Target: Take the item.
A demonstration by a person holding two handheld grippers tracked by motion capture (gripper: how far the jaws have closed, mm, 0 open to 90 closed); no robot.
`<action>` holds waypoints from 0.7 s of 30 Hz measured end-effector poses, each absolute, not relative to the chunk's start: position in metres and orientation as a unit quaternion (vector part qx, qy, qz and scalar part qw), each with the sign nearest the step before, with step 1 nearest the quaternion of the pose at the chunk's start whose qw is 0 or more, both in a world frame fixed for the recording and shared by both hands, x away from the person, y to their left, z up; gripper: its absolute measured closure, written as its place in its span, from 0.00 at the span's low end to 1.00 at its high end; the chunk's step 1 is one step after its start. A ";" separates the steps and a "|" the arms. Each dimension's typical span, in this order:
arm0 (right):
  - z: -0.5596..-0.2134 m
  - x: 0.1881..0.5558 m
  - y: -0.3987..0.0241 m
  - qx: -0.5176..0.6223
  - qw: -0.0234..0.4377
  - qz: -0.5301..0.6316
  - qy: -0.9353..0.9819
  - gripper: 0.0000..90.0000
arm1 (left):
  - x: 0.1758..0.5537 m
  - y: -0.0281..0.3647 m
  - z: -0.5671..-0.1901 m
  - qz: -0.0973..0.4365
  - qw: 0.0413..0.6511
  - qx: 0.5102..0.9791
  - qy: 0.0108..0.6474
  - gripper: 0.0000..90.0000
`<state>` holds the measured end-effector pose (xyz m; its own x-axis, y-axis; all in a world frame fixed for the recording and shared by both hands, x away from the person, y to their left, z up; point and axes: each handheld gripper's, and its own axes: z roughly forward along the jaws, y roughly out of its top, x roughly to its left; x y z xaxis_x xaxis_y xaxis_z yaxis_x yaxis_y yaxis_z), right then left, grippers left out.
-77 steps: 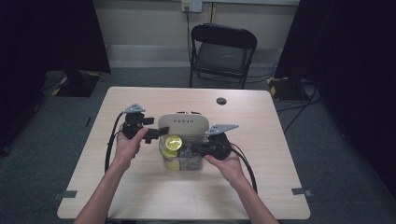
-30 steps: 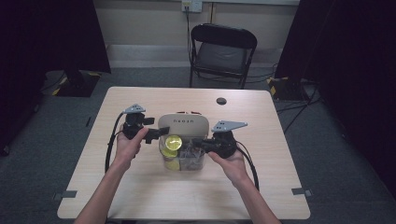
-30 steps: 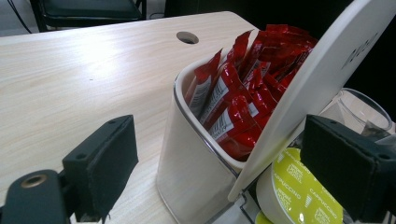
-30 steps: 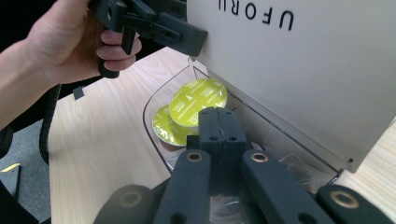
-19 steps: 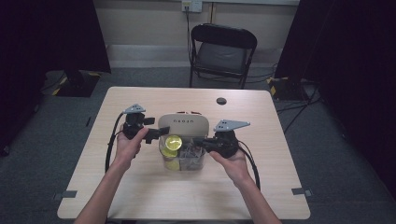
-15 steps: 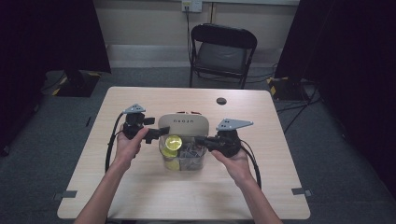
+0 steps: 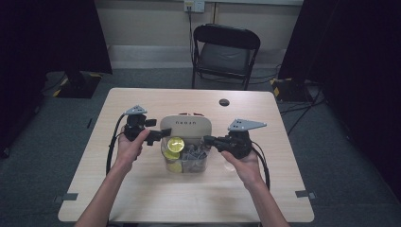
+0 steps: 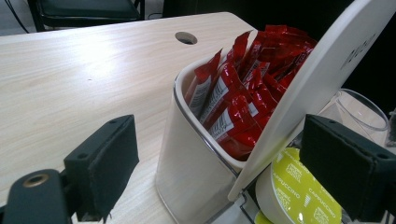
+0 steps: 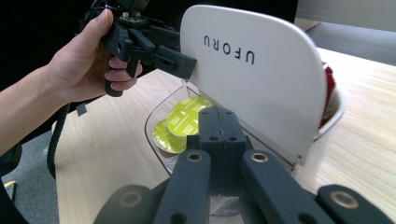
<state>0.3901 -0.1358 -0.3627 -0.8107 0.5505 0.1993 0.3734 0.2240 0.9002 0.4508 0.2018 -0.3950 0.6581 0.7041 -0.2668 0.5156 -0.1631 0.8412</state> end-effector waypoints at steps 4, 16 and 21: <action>-0.360 0.389 -0.142 0.300 0.085 0.550 0.775 1.00 | 0.451 0.202 -0.395 0.094 0.505 0.757 0.404 0.13; -0.355 0.383 -0.159 0.313 0.096 0.554 0.765 1.00 | 0.450 0.202 -0.394 0.096 0.503 0.757 0.405 0.13; -0.355 0.380 -0.172 0.322 0.107 0.554 0.760 1.00 | 0.450 0.204 -0.394 0.095 0.503 0.757 0.406 0.13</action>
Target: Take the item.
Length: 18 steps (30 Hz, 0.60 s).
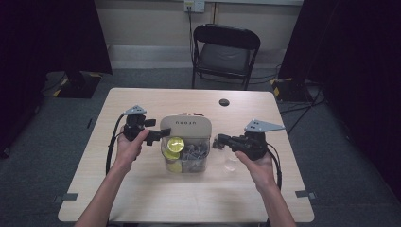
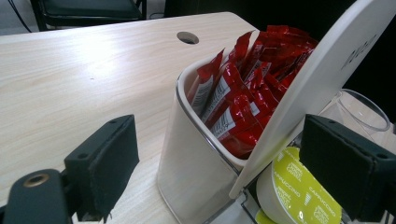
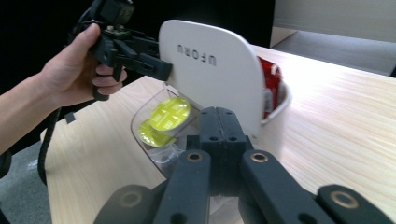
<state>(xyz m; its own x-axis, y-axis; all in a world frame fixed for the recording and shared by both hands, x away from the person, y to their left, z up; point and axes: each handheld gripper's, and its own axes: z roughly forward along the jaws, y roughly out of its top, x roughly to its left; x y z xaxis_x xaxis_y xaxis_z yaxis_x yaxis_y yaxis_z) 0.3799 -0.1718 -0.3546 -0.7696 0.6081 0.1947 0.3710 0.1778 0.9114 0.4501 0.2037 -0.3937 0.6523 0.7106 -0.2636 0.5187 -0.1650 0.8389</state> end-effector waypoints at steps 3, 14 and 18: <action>-0.354 0.379 -0.177 0.327 0.112 0.550 0.760 1.00 | 0.450 0.204 -0.394 0.096 0.502 0.758 0.405 0.13; -0.357 0.378 -0.192 0.340 0.124 0.544 0.757 1.00 | 0.450 0.204 -0.394 0.097 0.501 0.758 0.407 0.13; -0.360 0.378 -0.199 0.349 0.127 0.542 0.754 1.00 | 0.450 0.203 -0.394 0.095 0.503 0.757 0.406 0.13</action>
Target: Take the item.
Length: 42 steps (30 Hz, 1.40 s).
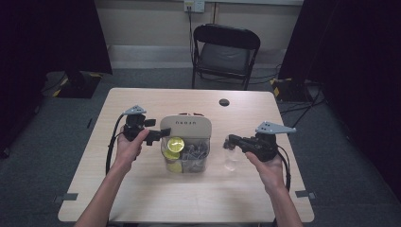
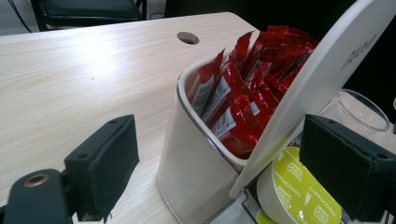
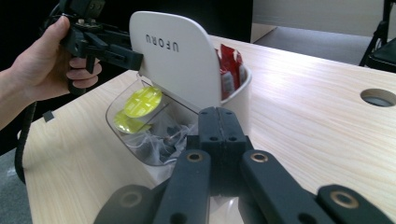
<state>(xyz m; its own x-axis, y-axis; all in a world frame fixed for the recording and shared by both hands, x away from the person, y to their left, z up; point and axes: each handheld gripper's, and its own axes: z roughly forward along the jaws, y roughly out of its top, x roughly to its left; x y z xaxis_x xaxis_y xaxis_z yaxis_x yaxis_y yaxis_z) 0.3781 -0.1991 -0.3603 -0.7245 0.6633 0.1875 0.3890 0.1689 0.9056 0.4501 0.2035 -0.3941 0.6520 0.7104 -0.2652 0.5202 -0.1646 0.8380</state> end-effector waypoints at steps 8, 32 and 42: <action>-0.369 0.380 -0.211 0.370 0.138 0.530 0.750 1.00 | 0.450 0.203 -0.395 0.095 0.501 0.759 0.405 0.13; -0.398 0.394 -0.220 0.398 0.126 0.499 0.759 1.00 | 0.450 0.203 -0.395 0.092 0.503 0.758 0.406 0.13; -0.402 0.395 -0.217 0.389 0.121 0.490 0.771 1.00 | 0.450 0.203 -0.395 0.094 0.502 0.759 0.404 0.13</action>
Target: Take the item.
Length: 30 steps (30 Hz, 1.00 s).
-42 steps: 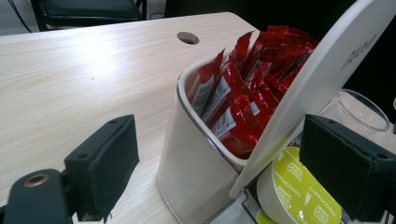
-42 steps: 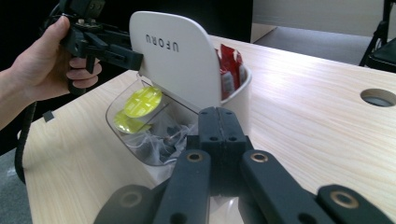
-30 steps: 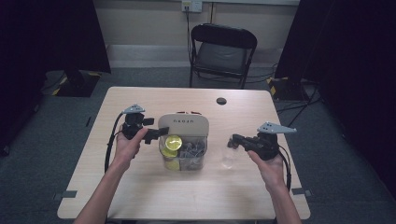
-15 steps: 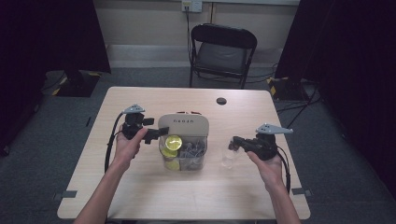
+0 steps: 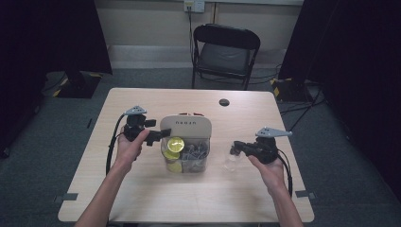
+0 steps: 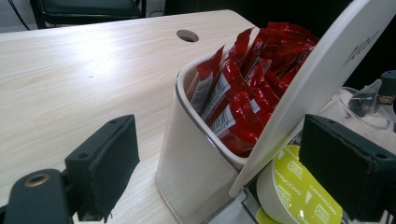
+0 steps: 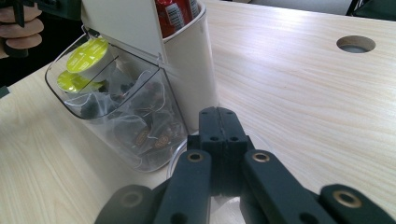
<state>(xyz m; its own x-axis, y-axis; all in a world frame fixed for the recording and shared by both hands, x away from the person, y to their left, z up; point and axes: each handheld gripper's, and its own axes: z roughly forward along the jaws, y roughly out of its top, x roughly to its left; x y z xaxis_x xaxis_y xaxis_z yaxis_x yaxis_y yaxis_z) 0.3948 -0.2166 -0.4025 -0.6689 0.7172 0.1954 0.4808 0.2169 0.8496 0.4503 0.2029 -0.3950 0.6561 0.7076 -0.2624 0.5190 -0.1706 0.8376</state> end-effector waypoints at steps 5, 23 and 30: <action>-0.403 0.395 -0.216 0.394 0.128 0.487 0.769 0.88 | 0.450 0.203 -0.395 0.094 0.503 0.758 0.405 0.13; -0.399 0.391 -0.225 0.417 0.142 0.486 0.754 0.55 | 0.449 0.204 -0.393 0.093 0.505 0.756 0.406 0.16; -0.403 0.384 -0.233 0.422 0.147 0.485 0.752 0.54 | 0.449 0.205 -0.392 0.094 0.502 0.758 0.404 0.17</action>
<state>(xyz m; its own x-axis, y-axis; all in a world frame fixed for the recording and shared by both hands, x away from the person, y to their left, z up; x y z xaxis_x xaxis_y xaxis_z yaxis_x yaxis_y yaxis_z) 0.3842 -0.2332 -0.4027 -0.6012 0.7766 0.1881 0.4914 0.1737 0.8534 0.4488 0.2048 -0.3924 0.6550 0.7083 -0.2633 0.5187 -0.1680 0.8383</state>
